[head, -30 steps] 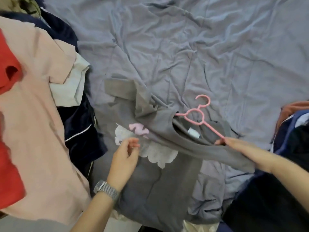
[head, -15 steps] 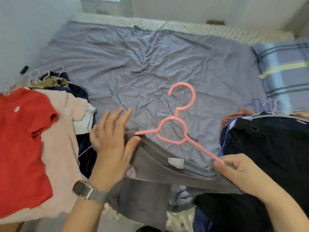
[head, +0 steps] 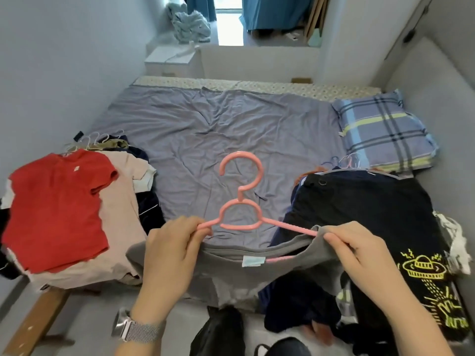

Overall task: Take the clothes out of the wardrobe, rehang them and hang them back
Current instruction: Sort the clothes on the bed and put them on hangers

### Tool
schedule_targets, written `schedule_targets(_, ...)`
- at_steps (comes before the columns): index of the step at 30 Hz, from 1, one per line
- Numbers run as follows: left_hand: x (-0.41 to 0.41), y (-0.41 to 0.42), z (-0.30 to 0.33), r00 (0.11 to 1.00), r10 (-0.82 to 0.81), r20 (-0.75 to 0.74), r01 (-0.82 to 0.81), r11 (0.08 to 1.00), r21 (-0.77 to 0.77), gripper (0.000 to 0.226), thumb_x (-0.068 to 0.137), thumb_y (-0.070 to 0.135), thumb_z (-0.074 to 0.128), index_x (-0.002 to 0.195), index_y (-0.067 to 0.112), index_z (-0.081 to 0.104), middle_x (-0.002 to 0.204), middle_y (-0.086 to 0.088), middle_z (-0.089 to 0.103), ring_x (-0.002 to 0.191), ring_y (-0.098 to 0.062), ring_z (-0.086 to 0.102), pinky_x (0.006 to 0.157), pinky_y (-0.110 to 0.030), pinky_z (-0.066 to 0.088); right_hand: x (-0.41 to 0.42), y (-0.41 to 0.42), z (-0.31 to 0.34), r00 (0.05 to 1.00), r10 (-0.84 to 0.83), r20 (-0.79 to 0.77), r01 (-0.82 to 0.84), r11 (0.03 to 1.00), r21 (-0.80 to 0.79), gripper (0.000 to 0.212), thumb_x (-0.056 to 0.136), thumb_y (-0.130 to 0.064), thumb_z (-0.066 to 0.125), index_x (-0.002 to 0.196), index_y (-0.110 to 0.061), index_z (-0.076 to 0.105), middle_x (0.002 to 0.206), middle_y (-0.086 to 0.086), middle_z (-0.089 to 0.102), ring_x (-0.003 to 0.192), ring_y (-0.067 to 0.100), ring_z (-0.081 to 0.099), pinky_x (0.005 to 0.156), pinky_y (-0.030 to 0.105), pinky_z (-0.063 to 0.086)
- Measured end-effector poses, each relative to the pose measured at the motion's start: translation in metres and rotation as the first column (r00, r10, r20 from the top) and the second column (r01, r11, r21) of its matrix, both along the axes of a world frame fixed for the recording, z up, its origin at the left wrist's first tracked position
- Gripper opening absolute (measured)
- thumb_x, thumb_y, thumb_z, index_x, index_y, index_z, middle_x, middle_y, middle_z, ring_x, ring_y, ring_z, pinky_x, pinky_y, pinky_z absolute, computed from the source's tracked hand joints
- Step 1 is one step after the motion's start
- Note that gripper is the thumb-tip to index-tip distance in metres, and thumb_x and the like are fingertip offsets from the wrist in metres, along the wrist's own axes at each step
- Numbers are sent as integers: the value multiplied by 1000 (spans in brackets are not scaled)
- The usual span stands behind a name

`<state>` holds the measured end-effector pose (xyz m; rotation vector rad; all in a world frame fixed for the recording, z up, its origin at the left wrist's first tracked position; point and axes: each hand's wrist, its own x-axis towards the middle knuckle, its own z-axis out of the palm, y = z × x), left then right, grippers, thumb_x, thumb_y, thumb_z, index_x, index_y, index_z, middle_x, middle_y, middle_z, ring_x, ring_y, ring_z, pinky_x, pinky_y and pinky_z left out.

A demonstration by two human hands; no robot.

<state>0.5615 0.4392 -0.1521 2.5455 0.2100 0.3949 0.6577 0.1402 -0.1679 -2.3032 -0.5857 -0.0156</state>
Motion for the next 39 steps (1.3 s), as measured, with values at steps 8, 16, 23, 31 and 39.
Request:
schedule_targets(8, -81, 8, 41, 979, 192, 66, -186, 979, -83, 21, 88, 48, 38, 83, 41, 57, 76, 18, 58, 74, -4, 54, 65, -42, 45, -30, 74, 59, 977, 209, 41, -209, 978, 6, 30, 91, -51, 47, 80, -29, 65, 73, -13, 62, 71, 7, 57, 63, 24, 45)
schedule_targets(16, -175, 106, 72, 810, 582, 77, -575, 813, -95, 29, 89, 45, 34, 86, 41, 63, 83, 24, 61, 88, 4, 53, 77, -21, 25, -55, 205, 90, 853, 521, -34, -521, 853, 9, 14, 92, -44, 53, 81, -44, 60, 87, -25, 64, 87, -3, 58, 74, 14, 41)
schedule_targets(23, -270, 215, 71, 778, 627, -46, -627, 769, -123, 22, 95, 34, 48, 89, 51, 62, 92, 27, 62, 94, 2, 54, 81, -30, 34, -144, 342, 56, 877, 478, 48, -480, 872, 100, 14, 83, -45, 45, 70, -46, 50, 87, -31, 59, 83, -1, 48, 70, 10, 33)
schedule_targets(31, -287, 325, 71, 809, 587, -32, -583, 794, -173, 18, 95, 37, 45, 92, 39, 62, 94, 26, 60, 87, 1, 56, 78, -33, 44, -152, 434, 40, 952, 305, -29, -292, 931, 218, 30, 89, -18, 62, 72, -43, 57, 71, -16, 63, 82, 7, 47, 70, 11, 33)
schedule_targets(39, -222, 415, 44, 772, 633, -54, -629, 750, -203, 25, 86, 54, 39, 90, 41, 60, 85, 23, 62, 86, 0, 57, 83, -46, 47, -94, 531, 30, 945, 307, -113, -284, 941, 184, 31, 87, -13, 63, 74, -42, 61, 86, -31, 62, 87, 1, 48, 69, 14, 34)
